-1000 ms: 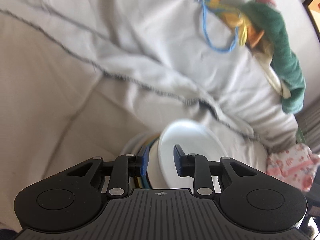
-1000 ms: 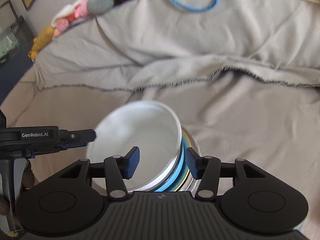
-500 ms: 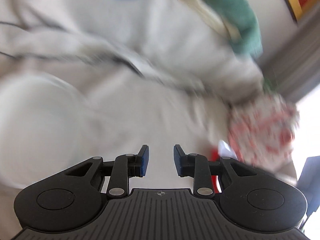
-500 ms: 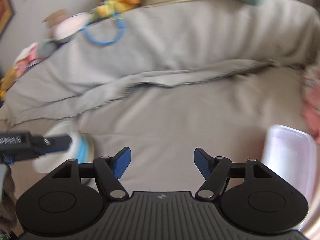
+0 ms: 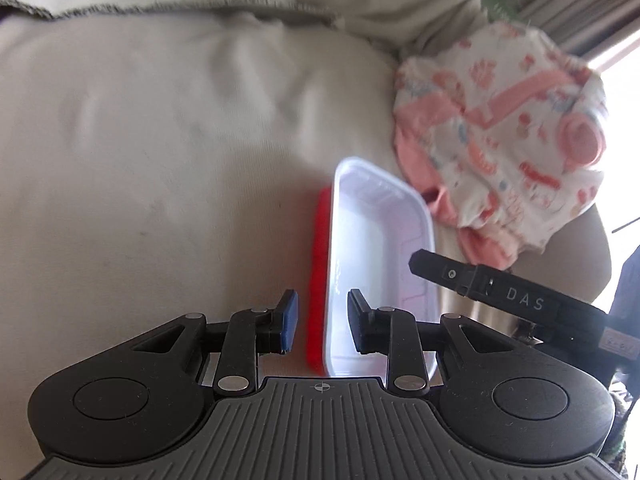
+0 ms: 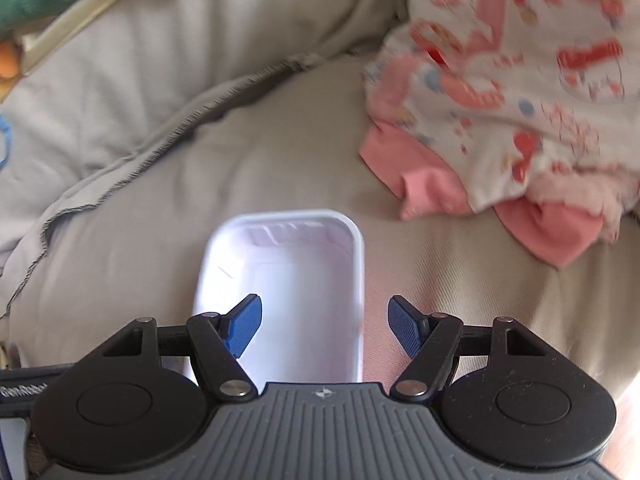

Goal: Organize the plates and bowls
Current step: 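Grasp the red-and-white tray rims with both tools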

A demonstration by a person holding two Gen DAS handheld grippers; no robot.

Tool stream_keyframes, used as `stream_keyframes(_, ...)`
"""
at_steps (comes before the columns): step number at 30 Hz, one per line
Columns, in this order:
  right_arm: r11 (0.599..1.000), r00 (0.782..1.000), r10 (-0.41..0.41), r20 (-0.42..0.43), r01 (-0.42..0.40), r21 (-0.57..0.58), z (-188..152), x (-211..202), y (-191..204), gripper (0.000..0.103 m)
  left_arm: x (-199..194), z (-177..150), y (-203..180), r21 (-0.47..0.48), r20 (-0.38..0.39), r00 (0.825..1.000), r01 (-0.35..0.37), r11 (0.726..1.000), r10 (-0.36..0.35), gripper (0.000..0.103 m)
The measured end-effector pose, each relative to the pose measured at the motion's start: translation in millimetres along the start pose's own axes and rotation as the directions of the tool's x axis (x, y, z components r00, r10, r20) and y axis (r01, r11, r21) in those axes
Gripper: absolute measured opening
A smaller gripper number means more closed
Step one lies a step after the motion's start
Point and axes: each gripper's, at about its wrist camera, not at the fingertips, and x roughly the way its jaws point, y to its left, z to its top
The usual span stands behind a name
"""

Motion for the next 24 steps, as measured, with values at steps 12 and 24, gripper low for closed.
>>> stream_keyframes(12,0.977,0.973,0.211,-0.088,-0.212,0.007,-32.2,13.3,50.6,0.074,-52.1,-27.6,30.9,0.039,0.045,0.990,-0.139,0.990,0.137,0.030)
stream_keyframes(24,0.894,0.891,0.382,-0.245,-0.424,-0.149,-103.5,15.6,170.1,0.073,-152.3,-101.6,111.1,-0.142,0.098,0.949,-0.286,0.948,0.301,0.030)
